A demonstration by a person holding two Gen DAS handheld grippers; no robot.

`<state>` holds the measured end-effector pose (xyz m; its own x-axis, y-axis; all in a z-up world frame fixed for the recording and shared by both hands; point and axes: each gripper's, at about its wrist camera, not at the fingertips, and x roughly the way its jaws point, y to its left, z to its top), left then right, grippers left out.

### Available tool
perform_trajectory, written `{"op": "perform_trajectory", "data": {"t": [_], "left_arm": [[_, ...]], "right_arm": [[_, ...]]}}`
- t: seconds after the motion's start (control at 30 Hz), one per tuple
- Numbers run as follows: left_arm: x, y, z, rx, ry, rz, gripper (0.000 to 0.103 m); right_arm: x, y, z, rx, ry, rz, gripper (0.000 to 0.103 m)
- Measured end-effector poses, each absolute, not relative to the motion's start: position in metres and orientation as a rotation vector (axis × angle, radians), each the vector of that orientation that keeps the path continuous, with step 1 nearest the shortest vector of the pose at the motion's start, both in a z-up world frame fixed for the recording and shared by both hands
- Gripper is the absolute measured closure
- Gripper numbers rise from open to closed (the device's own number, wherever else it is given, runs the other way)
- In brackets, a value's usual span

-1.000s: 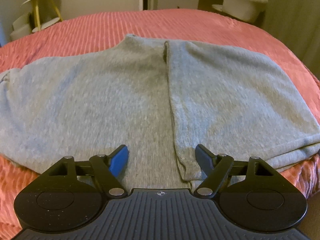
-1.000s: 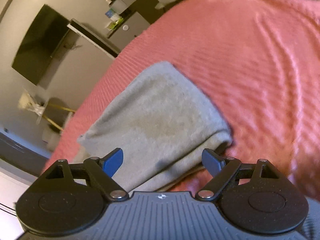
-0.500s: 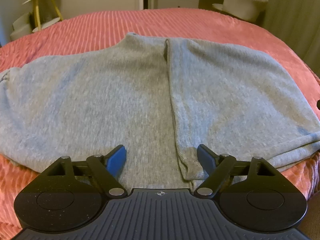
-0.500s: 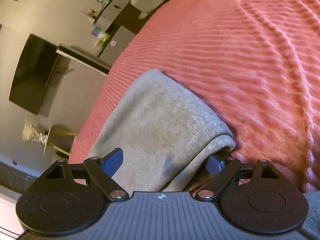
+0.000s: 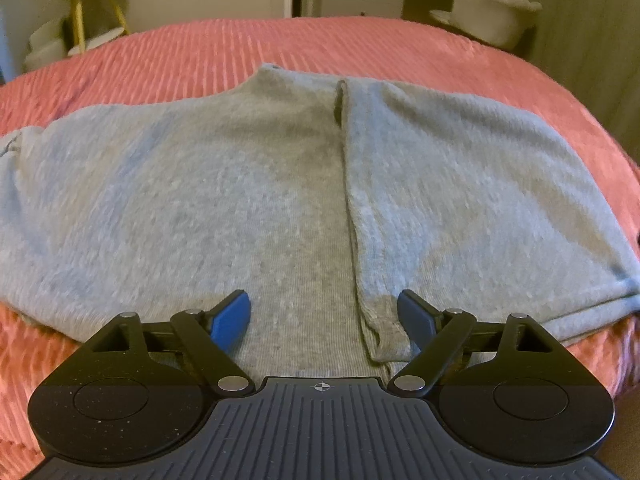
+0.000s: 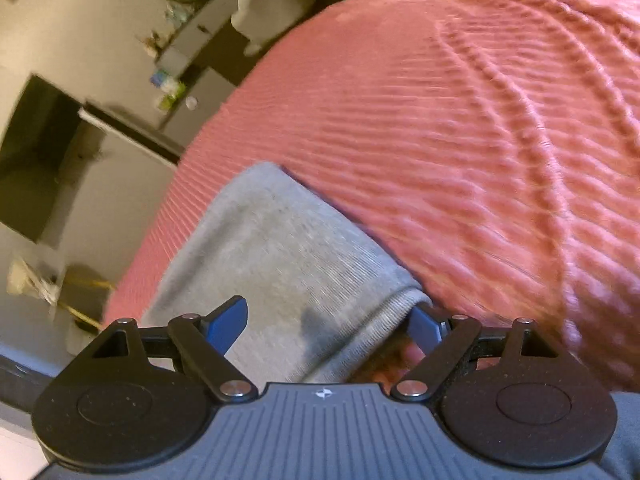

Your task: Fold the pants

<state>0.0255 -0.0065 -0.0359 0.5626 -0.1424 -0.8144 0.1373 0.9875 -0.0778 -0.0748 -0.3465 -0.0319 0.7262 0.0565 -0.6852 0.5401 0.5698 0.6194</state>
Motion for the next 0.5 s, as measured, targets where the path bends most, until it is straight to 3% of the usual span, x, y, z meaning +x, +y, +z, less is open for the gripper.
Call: {"op": "perform_trajectory", "data": {"t": [0.2, 0.33, 0.5], "left_arm": [[0.028, 0.03, -0.006, -0.146, 0.861, -0.067, 0.017], [0.029, 0.092, 0.025, -0.404, 0.768, -0.04, 0.008], [0.021, 0.205, 0.037, -0.692, 0.658, 0.09, 0.006]], "right_arm": [[-0.084, -0.321, 0.008, 0.583, 0.666, -0.417, 0.017], [-0.071, -0.294, 0.007, 0.393, 0.683, -0.341, 0.017], [-0.052, -0.29, -0.005, 0.405, 0.728, -0.246, 0.017]]}}
